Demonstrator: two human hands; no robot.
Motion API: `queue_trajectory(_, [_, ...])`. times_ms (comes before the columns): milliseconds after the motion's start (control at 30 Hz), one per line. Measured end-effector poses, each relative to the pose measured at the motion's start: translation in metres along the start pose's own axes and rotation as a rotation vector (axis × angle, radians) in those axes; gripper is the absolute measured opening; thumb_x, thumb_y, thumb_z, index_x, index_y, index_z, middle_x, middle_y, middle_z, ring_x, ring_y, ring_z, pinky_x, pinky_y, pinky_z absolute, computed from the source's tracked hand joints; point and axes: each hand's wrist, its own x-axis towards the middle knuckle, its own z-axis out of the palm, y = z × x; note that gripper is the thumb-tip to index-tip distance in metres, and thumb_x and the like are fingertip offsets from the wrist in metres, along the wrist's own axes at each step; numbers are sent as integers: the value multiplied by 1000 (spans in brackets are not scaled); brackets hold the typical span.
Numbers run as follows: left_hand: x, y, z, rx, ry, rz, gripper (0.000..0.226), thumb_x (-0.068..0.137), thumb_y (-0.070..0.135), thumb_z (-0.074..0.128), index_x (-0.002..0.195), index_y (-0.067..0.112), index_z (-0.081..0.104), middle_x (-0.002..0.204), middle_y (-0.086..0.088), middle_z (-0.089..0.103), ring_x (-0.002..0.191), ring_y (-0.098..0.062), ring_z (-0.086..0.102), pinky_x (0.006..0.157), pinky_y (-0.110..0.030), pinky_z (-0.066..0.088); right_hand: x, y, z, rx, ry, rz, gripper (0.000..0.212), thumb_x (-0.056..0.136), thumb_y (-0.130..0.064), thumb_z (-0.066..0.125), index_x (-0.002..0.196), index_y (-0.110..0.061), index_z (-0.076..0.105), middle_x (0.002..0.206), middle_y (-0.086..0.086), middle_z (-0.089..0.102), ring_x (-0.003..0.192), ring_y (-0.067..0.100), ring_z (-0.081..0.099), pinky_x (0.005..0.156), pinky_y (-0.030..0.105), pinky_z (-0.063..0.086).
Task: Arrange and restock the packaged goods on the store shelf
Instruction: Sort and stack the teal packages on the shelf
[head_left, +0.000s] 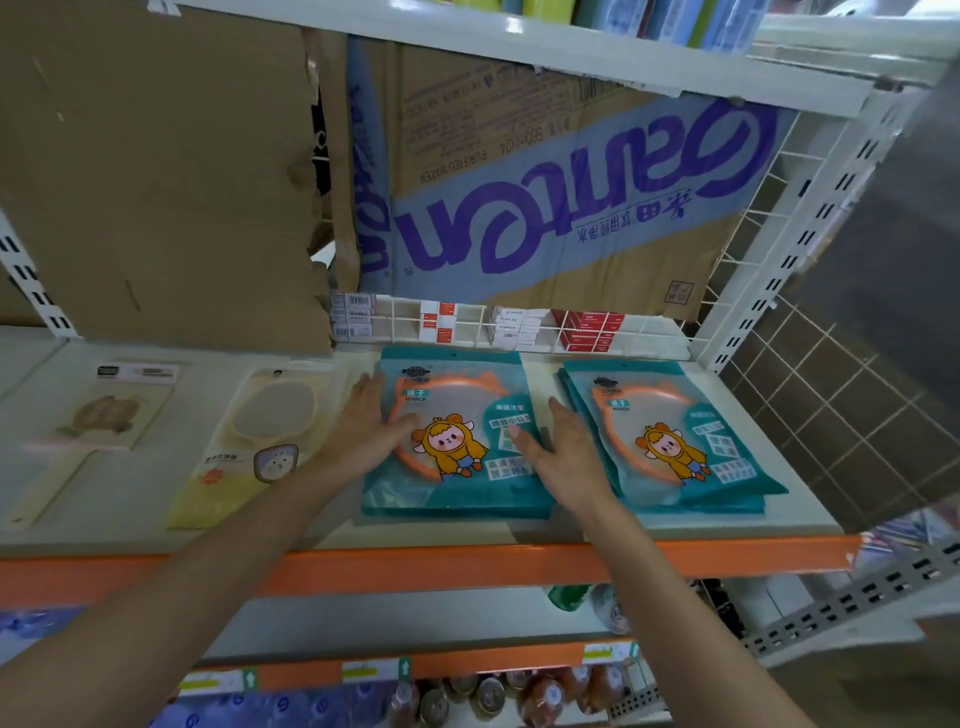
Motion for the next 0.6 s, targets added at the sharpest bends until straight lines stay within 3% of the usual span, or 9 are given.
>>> queue_trajectory(67, [-3, 12, -3, 152, 10, 69, 61, 92, 24, 53, 145, 18, 24, 153, -2, 18, 143, -23, 11, 114, -39, 13, 2, -2, -7, -96, 30, -67, 67, 93, -42, 50, 146, -10, 23, 151, 8, 28, 139, 23, 23, 112, 35, 21])
queue_trajectory(100, [-3, 16, -2, 197, 14, 100, 60, 93, 24, 52, 145, 17, 24, 154, -3, 14, 143, -22, 9, 114, -37, 12, 2, -1, -11, -122, 37, -109, 64, 93, -39, 50, 145, -10, 25, 150, 8, 30, 139, 23, 24, 111, 33, 22])
queue_trajectory(267, [-12, 36, 25, 295, -7, 206, 63, 90, 31, 56, 145, 17, 27, 156, -4, 13, 143, -18, 10, 116, -35, 10, -3, 7, -33, -153, 98, -252, 58, 93, -35, 51, 142, -12, 32, 145, 8, 39, 135, 23, 32, 110, 38, 27])
queue_trajectory(400, [-23, 63, 76, 317, -45, 273, 70, 89, 37, 55, 147, 20, 20, 156, 3, 12, 142, -17, 16, 114, -27, 10, -7, 49, -67, -152, 155, -203, 55, 90, -36, 56, 138, -14, 39, 137, 9, 48, 125, 25, 44, 104, 40, 37])
queue_trajectory(600, [-28, 108, 153, 240, -201, 183, 93, 81, 40, 66, 149, 20, 7, 157, 0, 4, 143, -15, 12, 117, -34, 17, -8, 129, -130, -183, 120, -128, 70, 80, -43, 67, 136, -11, 40, 136, 11, 47, 125, 28, 42, 101, 38, 37])
